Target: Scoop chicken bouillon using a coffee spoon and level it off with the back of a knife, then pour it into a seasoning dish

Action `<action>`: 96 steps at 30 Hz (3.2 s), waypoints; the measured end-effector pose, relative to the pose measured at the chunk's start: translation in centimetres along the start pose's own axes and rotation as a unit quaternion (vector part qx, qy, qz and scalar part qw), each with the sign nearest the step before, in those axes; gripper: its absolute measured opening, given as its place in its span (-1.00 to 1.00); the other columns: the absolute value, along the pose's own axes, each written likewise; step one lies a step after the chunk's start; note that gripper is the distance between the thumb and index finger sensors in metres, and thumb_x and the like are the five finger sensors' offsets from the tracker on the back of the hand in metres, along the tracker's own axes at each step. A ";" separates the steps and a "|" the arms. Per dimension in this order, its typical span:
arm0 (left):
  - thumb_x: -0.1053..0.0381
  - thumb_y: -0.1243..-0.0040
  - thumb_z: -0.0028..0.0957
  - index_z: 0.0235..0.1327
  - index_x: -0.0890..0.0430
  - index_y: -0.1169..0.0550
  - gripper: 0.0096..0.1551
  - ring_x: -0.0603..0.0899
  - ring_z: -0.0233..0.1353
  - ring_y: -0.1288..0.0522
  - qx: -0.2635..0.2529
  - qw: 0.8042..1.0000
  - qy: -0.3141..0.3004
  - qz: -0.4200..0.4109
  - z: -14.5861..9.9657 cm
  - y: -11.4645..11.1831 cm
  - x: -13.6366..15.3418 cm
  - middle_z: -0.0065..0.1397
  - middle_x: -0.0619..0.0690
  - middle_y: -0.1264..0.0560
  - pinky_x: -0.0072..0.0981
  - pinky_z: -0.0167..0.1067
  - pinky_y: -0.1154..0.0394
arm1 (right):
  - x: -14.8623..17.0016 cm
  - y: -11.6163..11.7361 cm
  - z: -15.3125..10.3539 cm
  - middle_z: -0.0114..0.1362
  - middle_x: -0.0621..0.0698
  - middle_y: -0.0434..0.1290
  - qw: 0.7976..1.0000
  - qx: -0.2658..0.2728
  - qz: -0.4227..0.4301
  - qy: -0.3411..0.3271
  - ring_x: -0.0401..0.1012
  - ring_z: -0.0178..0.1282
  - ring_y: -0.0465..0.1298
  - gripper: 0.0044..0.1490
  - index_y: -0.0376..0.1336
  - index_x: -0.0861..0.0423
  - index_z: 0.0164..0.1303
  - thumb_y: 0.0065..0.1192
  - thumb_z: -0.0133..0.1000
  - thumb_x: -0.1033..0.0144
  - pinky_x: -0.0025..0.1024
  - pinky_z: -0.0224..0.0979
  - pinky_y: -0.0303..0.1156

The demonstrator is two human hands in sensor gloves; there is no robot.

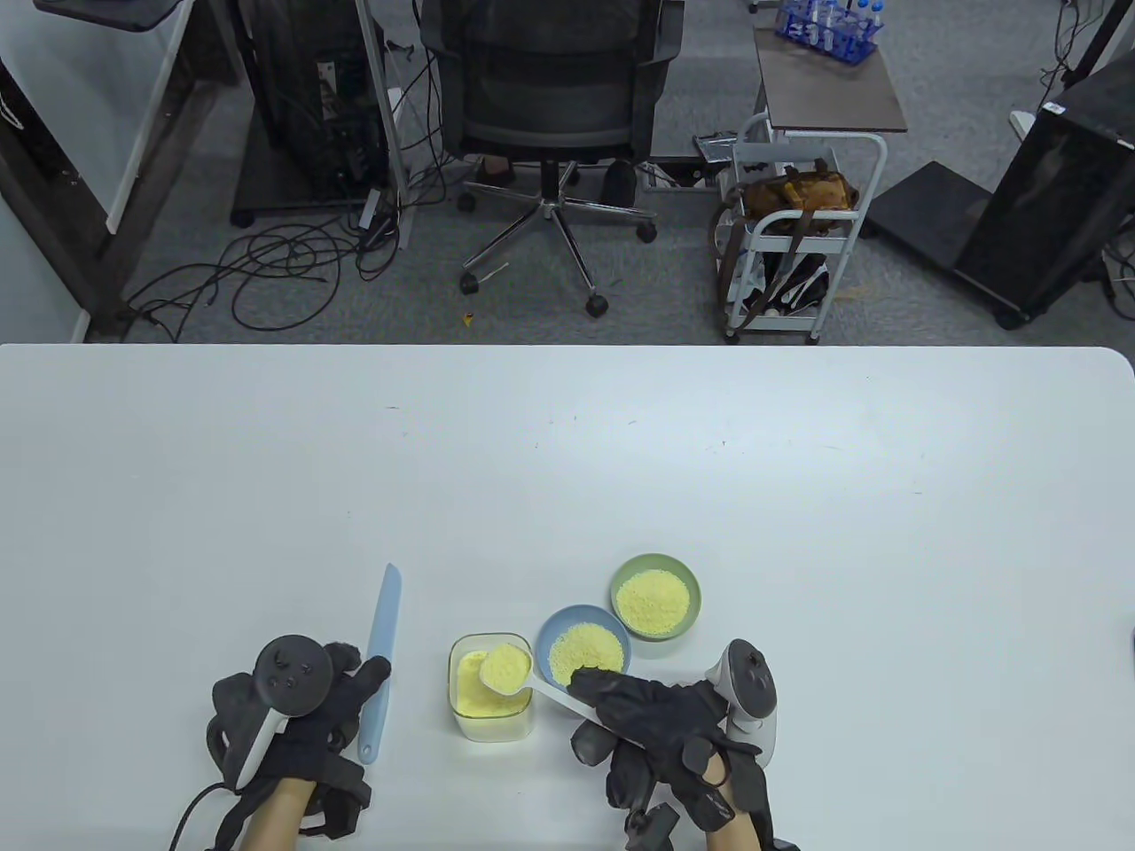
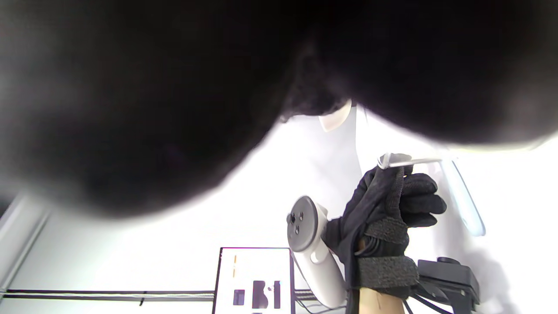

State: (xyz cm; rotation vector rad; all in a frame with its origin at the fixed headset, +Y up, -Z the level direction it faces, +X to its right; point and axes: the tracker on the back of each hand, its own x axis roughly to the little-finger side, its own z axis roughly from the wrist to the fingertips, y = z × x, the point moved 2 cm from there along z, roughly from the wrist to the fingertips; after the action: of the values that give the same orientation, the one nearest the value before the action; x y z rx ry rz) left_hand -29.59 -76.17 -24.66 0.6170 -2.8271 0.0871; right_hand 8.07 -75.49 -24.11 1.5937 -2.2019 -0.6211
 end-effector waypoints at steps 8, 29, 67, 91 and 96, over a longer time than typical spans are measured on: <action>-0.55 0.11 -0.08 0.60 0.13 -0.09 0.13 0.39 0.52 -0.36 0.048 0.998 -0.019 -0.039 0.3 -1.2 0.0 0.61 0.37 -0.22 0.32 0.34 -0.27 | -1.3 -4.0 -2.0 -0.24 0.44 0.50 0.993 0.109 -0.045 -0.011 -0.36 -0.72 0.65 -0.40 0.12 0.50 0.15 0.19 0.00 0.53 -0.29 -0.53 0.65; -0.59 0.24 -0.06 0.62 0.14 0.06 0.18 0.44 0.62 -0.19 0.070 0.995 -0.031 -0.068 0.3 -1.5 0.0 0.66 0.40 -0.04 0.39 0.40 -0.15 | -0.1 -5.8 -2.9 -0.12 0.48 0.43 0.954 0.166 -0.225 0.108 -0.24 -0.57 0.62 -0.42 0.19 0.39 0.16 0.22 -0.07 0.62 -0.15 -0.39 0.58; -0.56 0.23 -0.04 0.61 0.15 0.06 0.15 0.43 0.62 -0.17 0.095 0.987 -0.051 -0.121 -0.1 -1.4 -0.4 0.66 0.39 -0.02 0.35 0.42 -0.15 | -4.6 -11.2 -9.5 -0.15 0.50 0.48 0.747 0.483 -0.448 0.087 -0.20 -0.61 0.64 -0.49 0.29 0.45 0.02 0.32 -0.06 0.51 -0.12 -0.42 0.58; -0.56 0.23 -0.02 0.57 0.21 0.18 0.21 0.42 0.62 -0.16 0.134 0.962 -0.084 -0.224 -0.3 -1.7 -1.4 0.66 0.36 0.00 0.33 0.43 -0.14 | -3.9 -12.8 -9.7 -0.03 0.40 0.49 0.604 0.413 -0.562 0.386 -0.08 -0.34 0.65 -0.58 0.45 0.33 -0.19 0.37 -0.09 0.33 0.01 -0.20 0.52; -0.56 0.21 -0.02 0.57 0.22 0.17 0.21 0.43 0.62 -0.16 0.134 0.959 -0.089 -0.232 -0.4 -1.7 -1.4 0.65 0.37 0.00 0.33 0.42 -0.14 | -3.3 -12.8 -9.2 -0.02 0.36 0.45 0.587 0.391 -0.592 0.390 -0.14 -0.35 0.59 -0.55 0.46 0.30 -0.25 0.42 -0.20 0.30 -0.05 -0.19 0.49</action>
State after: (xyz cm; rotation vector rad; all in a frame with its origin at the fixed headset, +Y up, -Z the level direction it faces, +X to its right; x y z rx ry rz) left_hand -27.58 -77.08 -24.59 1.3952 -2.7698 0.3484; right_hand 24.04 -77.16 -23.39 2.8661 -0.4262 0.8829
